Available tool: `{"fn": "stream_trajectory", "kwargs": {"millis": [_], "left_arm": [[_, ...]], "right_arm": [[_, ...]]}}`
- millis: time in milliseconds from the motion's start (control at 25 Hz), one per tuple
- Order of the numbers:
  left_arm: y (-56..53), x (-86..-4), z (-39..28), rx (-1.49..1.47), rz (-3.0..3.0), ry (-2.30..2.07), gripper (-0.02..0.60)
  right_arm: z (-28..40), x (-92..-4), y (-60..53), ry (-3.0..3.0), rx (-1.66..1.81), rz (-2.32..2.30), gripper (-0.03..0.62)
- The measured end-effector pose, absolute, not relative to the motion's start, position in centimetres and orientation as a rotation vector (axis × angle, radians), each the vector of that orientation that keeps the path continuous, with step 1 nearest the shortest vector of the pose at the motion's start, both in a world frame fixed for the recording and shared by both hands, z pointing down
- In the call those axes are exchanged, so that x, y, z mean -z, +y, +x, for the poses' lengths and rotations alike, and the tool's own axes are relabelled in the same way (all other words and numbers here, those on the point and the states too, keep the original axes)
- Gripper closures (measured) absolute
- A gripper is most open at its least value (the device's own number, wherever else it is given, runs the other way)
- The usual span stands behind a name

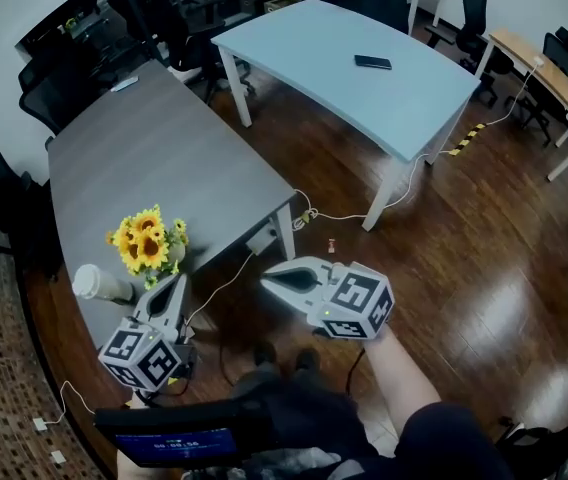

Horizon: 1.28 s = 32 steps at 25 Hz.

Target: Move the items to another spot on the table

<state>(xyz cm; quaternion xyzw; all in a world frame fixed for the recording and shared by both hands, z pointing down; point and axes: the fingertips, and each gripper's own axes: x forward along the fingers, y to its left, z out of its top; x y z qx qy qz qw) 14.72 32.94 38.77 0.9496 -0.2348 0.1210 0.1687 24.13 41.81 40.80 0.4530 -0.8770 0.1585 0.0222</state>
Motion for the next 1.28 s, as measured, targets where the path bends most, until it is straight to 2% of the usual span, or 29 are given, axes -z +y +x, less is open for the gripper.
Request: {"fn": "stream_trajectory", "kwargs": {"millis": [280,800,1080,1280], "left_arm": [[32.0,-39.7,15.4,-0.338,2.663,-0.576,0.581],[29.6,-36.7,13.4,-0.105,2.632,-0.31,0.58],[31.5,-37.2,17.7,-0.102,2.602,-0.138,0.58],[33.7,-36.0,21.9,-0.155,2.679,-0.06,0.58]], "right_arm": [[22.0,-40.0,40.2,-2.721,-0.486,1.377,0.612],[16.7,-35.3,37.1,-2.853,-0.512,1.452,0.614],[20.5,-33.0,39.9,-2.953,-0.63,1.665,0.614],[24.2,-30.1,43.1,-2.97,-0.501,1.808,0.614]]}}
